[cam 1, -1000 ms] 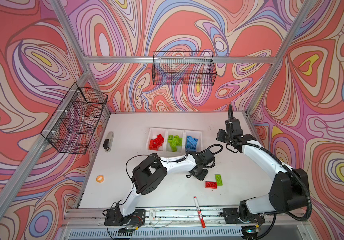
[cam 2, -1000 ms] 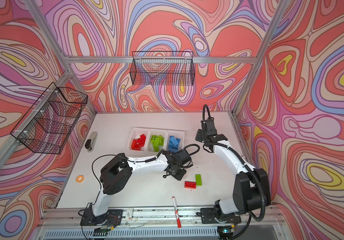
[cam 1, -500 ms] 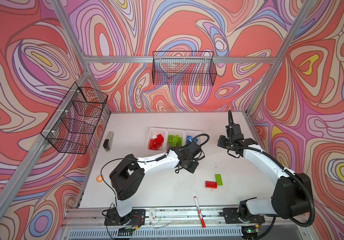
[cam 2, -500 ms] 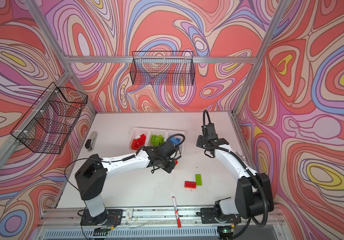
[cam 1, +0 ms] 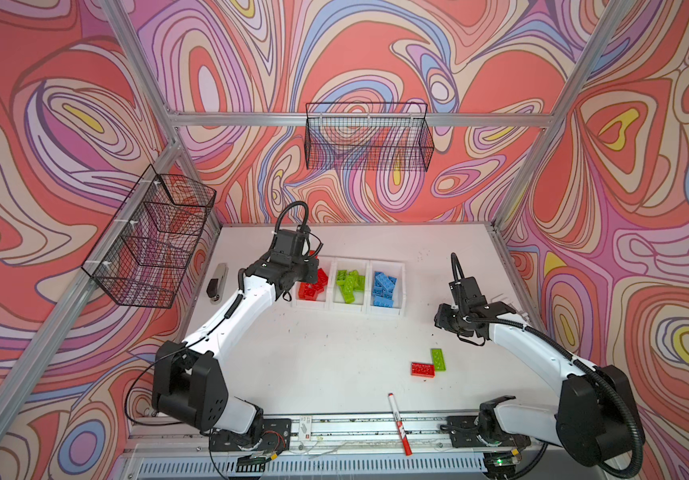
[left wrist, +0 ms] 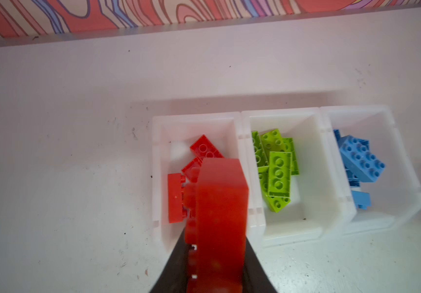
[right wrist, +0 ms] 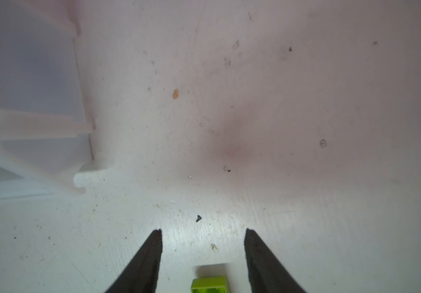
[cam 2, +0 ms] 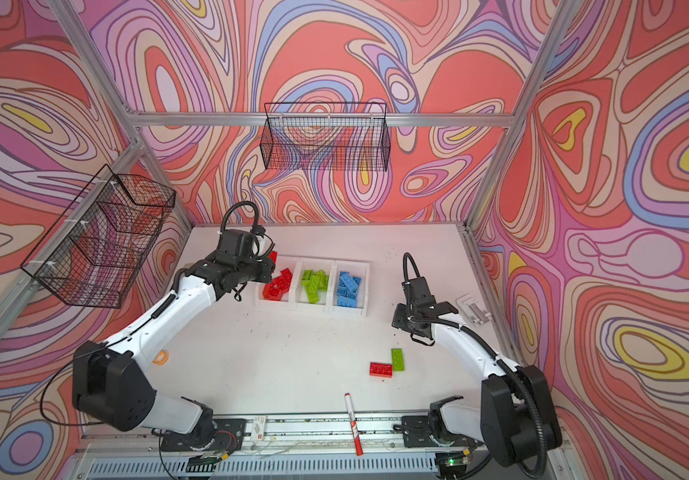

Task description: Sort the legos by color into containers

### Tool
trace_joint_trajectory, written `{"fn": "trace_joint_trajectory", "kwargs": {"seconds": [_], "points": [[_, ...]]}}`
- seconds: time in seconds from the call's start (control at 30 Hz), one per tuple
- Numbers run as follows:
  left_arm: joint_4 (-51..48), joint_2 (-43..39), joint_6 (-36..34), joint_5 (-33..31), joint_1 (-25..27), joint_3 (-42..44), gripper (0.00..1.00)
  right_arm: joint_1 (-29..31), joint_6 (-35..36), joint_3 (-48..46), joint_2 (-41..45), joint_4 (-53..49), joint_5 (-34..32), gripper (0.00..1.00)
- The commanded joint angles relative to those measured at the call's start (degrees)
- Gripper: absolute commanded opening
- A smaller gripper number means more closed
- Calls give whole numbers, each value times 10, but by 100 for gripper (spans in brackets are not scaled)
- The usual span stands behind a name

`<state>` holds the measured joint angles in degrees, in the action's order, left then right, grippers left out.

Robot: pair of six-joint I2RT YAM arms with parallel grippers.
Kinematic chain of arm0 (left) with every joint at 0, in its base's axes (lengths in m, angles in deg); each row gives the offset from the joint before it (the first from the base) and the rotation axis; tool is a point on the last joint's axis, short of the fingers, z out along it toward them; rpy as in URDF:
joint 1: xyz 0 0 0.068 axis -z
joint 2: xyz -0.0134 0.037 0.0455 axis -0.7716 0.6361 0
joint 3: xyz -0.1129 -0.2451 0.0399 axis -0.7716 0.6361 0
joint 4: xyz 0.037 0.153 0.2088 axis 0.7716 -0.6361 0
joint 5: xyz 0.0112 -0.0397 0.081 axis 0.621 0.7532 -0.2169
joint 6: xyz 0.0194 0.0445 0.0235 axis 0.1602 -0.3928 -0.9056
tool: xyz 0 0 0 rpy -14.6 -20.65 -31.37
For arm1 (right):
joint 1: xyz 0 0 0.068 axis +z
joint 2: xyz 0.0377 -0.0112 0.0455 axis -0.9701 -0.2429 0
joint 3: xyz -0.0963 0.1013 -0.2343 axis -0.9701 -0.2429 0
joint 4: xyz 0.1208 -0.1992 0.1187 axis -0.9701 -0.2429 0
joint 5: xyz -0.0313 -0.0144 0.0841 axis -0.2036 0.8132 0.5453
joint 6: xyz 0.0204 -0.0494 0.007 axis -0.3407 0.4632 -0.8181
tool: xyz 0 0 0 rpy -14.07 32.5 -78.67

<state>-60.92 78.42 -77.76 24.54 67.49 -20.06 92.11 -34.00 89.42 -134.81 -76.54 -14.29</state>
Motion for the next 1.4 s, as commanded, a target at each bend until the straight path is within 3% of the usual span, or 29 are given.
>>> {"fn": "trace_joint_trajectory", "kwargs": {"seconds": [0.0, 0.37, 0.57, 0.7, 0.97, 1.37], "points": [[-5, 45, -22, 28, -15, -6, 20, 24, -44, -19, 19, -8, -21, 57], [5, 117, -11, 47, -24, -10, 29, 65, -105, -78, 72, -42, -32, 59], [7, 124, -9, 47, -24, -8, 49, 80, -128, -81, 124, -74, -40, 60], [8, 101, -14, 36, -26, -9, 57, 120, -173, -99, 143, -72, -45, 60], [27, 41, -16, 27, -34, 15, 59, 177, -219, -105, 131, -95, -68, 60], [39, 15, -17, 44, -36, 30, 59, 189, -228, -98, 86, -92, -100, 55]]}}
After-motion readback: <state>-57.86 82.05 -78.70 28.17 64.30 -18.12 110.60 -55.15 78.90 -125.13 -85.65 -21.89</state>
